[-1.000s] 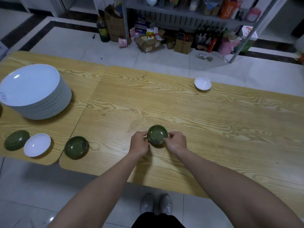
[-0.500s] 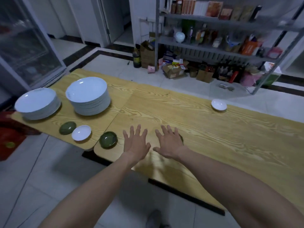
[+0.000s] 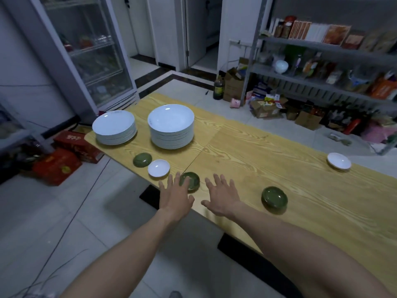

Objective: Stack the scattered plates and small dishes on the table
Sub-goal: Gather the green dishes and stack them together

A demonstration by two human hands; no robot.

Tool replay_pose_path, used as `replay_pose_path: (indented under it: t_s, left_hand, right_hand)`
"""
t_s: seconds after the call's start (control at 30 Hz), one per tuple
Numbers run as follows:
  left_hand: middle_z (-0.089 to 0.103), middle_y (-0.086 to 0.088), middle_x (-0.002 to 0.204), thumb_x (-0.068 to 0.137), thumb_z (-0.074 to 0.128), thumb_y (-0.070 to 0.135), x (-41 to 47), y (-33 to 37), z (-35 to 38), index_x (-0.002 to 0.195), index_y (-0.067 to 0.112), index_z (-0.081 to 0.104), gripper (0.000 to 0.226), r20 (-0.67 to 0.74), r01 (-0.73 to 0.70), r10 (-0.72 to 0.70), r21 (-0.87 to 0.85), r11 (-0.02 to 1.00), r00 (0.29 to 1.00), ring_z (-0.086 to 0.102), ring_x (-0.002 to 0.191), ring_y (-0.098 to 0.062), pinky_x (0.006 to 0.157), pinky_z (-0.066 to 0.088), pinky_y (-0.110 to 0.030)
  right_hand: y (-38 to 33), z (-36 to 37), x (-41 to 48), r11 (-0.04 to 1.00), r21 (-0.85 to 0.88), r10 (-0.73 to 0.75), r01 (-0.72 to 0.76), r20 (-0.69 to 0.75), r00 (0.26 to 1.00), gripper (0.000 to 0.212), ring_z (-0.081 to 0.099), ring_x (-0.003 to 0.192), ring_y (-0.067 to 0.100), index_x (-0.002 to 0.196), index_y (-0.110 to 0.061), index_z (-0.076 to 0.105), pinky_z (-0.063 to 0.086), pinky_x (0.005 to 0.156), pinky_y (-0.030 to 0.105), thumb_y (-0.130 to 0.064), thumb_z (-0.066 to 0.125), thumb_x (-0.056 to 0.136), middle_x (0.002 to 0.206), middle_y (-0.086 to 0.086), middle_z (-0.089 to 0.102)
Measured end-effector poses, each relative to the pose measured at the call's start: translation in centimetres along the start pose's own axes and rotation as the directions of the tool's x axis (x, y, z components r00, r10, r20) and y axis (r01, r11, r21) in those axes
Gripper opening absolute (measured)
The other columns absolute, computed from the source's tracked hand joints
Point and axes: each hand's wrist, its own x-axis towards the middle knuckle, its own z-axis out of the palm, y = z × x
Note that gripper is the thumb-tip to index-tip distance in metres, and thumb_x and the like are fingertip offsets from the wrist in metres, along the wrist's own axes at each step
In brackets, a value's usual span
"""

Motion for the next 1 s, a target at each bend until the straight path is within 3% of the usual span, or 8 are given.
replay_pose_path:
  t_s: [0.2, 0.43, 0.7, 1.0]
  left_hand:
    - [0.005, -0.008, 0.165, 0.098, 0.042, 0.046, 2.4, -6.6, 0.4, 0.155, 0.025, 0.016, 0.066, 0.012, -0.031, 0.031, -0.018, 0.999, 0.999, 0.006, 0.150, -0.030, 0.119, 0.010, -0.057]
    - [0.008, -0.009, 0.164, 0.097, 0.043, 0.043, 4.5, -9.6, 1.3, 0.153, 0.024, 0.021, 0.064, 0.043, -0.053, 0.055, -0.048, 0.997, 0.998, 0.009, 0.149, -0.030, 0.116, 0.013, -0.058]
    - [0.009, -0.013, 0.163, 0.097, 0.046, 0.041, 8.2, -14.3, 0.2, 0.154, 0.022, 0.019, 0.066, 0.055, 0.042, -0.038, -0.073, 0.996, 0.998, 0.010, 0.149, -0.033, 0.119, 0.011, -0.055]
    - [0.015, -0.009, 0.163, 0.097, 0.044, 0.042, 12.6, -21.1, 0.6, 0.152, 0.024, 0.027, 0.061, 0.059, 0.128, -0.122, -0.105, 0.986, 0.991, 0.015, 0.148, -0.031, 0.118, 0.017, -0.052]
  right_hand:
    - [-5.5, 0.4, 3.5, 0.991, 0.115, 0.068, -0.070, 0.021, 0.997, 0.081, 0.004, 0.152, 0.032, 0.158, -0.019, 0.010, 0.012, 0.120, 0.052, -0.056, 0.047, 0.095, 0.165, 0.013, 0.004]
    - [-7.6, 1.0, 6.0, 0.983, 0.150, 0.101, -0.106, 0.042, 0.994, 0.076, 0.012, 0.150, 0.033, 0.154, -0.018, 0.022, 0.022, 0.116, 0.049, -0.052, 0.052, 0.093, 0.162, 0.015, 0.014]
    - [-11.5, -1.3, 13.7, 0.993, 0.107, -0.045, 0.039, 0.057, 0.997, 0.079, 0.006, 0.152, 0.033, 0.158, -0.019, 0.010, 0.018, 0.118, 0.049, -0.053, 0.047, 0.097, 0.165, 0.014, 0.005]
    - [-17.0, -2.3, 21.5, 0.986, 0.059, -0.161, 0.157, 0.073, 0.984, 0.072, 0.009, 0.151, 0.032, 0.156, -0.020, 0.017, 0.023, 0.115, 0.048, -0.053, 0.044, 0.098, 0.164, 0.015, 0.009]
